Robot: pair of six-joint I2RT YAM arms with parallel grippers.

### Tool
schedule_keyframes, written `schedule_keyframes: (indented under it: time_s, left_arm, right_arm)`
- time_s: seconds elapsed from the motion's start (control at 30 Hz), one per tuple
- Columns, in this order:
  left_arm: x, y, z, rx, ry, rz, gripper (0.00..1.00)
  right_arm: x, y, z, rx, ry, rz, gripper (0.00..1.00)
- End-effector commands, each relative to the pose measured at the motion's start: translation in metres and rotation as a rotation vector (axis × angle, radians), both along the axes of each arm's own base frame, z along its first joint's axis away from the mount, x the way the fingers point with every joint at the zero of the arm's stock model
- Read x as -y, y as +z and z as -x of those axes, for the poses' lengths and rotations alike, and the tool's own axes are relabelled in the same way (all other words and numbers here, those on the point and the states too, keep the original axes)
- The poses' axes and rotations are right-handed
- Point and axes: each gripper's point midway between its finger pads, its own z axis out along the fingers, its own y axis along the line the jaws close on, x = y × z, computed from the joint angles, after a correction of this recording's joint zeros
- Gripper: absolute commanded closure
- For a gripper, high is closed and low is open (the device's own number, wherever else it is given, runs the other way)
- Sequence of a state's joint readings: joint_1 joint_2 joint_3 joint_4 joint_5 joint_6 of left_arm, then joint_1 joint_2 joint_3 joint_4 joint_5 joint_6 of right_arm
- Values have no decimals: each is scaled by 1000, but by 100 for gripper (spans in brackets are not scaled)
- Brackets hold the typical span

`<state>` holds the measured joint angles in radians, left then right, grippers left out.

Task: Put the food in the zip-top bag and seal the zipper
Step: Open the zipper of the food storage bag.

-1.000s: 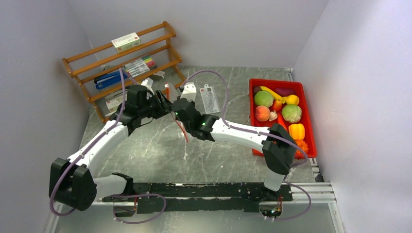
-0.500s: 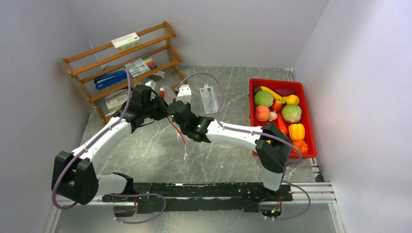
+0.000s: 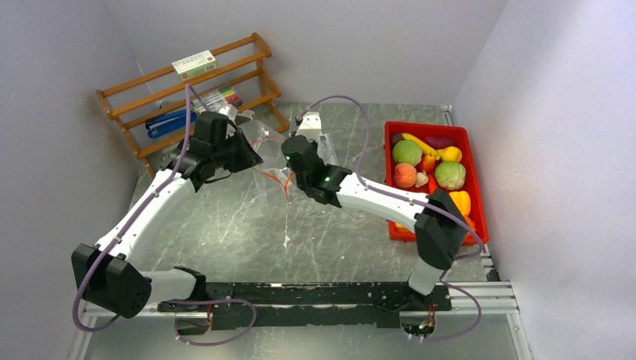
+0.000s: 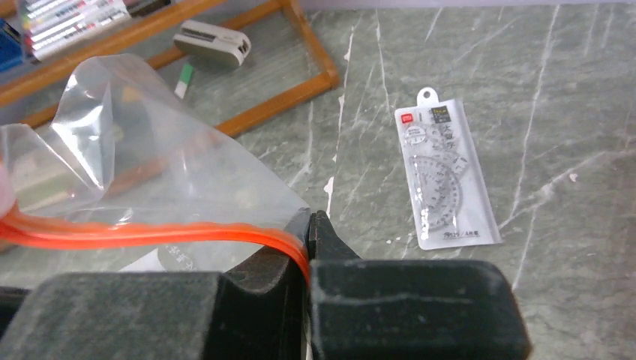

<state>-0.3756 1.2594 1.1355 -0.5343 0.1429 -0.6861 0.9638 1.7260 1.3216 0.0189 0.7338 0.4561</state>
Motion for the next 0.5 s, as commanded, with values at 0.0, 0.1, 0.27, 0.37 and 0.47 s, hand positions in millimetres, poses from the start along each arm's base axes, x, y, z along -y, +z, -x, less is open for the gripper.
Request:
schedule_keyframes:
  time_s: [0.0, 0.1, 0.27, 0.37, 0.47]
  left_arm:
    - [-13, 3, 11, -23, -17, -101, 93]
    - [-14, 1, 14, -28, -48, -128, 93]
    - [-18, -7, 16, -57, -104, -200, 93]
    - [-20, -11, 17, -73, -115, -225, 93]
    - [-12, -10, 14, -64, -150, -198, 93]
  right_arm:
    - [34, 18, -1, 29, -78, 4, 100]
    - [39, 13, 2, 12, -66, -6, 100]
    - [49, -6, 5, -34, -89, 11, 100]
    - [52, -11, 7, -40, -79, -4, 100]
    - [28, -10, 15, -57, 46, -75, 100]
